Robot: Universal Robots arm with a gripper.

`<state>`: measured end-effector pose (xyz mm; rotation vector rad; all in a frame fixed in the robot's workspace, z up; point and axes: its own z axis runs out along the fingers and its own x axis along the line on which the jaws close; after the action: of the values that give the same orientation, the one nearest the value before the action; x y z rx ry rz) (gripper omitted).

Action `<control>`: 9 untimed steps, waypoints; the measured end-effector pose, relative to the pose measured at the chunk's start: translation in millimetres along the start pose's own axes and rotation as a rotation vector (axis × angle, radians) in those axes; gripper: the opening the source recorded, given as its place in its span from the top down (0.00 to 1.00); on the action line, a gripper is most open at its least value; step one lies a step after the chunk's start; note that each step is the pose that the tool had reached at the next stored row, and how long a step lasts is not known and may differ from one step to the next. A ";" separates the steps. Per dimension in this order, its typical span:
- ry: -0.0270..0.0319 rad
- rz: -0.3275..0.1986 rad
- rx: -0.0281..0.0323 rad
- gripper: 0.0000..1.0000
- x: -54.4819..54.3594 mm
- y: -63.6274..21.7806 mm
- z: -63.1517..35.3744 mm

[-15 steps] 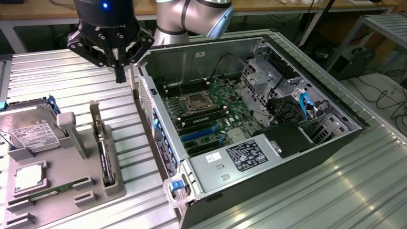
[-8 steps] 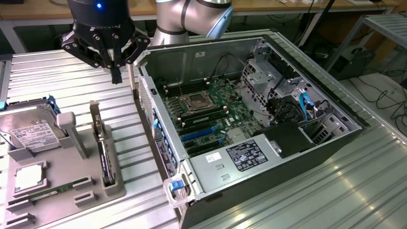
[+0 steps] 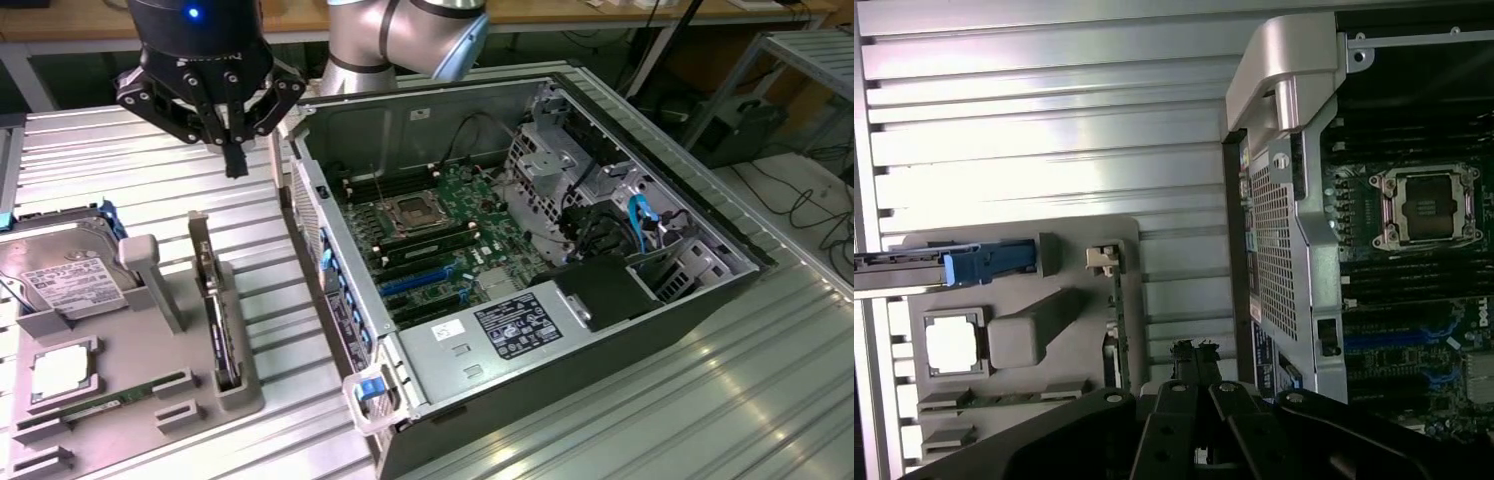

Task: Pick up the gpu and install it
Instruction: 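Reach for the gpu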

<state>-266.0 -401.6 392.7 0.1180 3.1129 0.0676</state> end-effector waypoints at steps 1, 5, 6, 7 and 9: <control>0.0000 0.000 0.0000 0.89 0.8 -0.1 0.0; -0.0001 0.000 -0.0001 0.89 4.0 -0.5 -0.1; 0.0000 0.000 -0.0001 0.89 4.8 -0.6 -0.1; 0.0000 0.000 0.0000 0.89 5.6 -0.7 -0.1; 0.0000 0.000 0.0000 0.89 7.7 -0.9 -0.2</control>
<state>-273.8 -402.0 392.7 0.1180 3.1129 0.0676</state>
